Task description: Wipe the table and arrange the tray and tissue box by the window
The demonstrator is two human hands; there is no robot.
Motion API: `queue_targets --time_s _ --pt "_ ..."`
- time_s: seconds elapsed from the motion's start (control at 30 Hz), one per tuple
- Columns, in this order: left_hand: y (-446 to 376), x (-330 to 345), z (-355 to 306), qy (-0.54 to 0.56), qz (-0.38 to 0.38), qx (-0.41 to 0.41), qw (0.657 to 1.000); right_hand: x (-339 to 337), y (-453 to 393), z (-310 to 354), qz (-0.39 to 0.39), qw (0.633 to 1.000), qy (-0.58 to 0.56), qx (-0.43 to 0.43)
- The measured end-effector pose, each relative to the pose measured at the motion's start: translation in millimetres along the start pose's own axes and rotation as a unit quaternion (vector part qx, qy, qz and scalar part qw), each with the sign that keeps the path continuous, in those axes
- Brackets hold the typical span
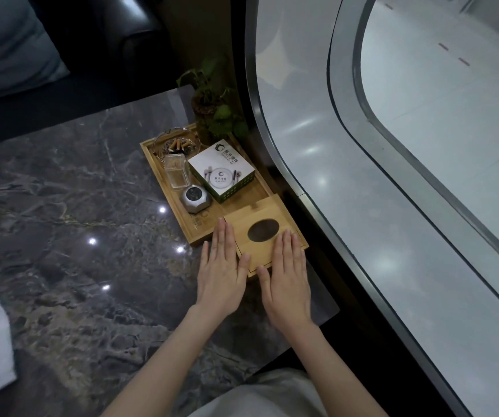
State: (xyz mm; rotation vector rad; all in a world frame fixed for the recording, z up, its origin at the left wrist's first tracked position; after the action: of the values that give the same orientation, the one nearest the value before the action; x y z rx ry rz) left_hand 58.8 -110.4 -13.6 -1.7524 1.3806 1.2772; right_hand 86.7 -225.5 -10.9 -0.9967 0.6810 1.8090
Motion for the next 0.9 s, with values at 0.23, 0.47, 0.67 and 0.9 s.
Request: queue_targets --time_s 0.23,0.47,0.67,0.9 --pt "-5.5 4.6 -4.5 -0.001 0.007 -0.015 1.000 -4.5 -8.3 -4.7 0.008 1.000 0.004 -0.010" --pt "-9.6 6.7 -9.6 0.000 0.010 -0.016 1.000 -7.6 -13.4 -9.7 0.012 1.000 0.003 -0.011" --pt "-10.2 4.0 -8.7 -0.011 0.009 -0.020 1.000 -8.9 -14.6 -7.3 0.013 1.000 0.008 -0.012" --pt "-13.3 -7.0 -5.6 0.041 0.048 -0.006 0.998 -26.0 -23.0 4.9 -0.026 0.999 -0.006 0.032"
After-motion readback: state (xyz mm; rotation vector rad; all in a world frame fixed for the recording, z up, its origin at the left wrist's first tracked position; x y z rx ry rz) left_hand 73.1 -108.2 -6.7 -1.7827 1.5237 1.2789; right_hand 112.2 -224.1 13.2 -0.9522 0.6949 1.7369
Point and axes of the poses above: each hand's wrist, its own y-axis away from the middle knuckle, its own x-axis out of the palm, z = x × y, the point moved 9 cm from there along -y, towards the middle knuckle, and after that the axes turned 8 degrees about -y, right-handed, at the moved point
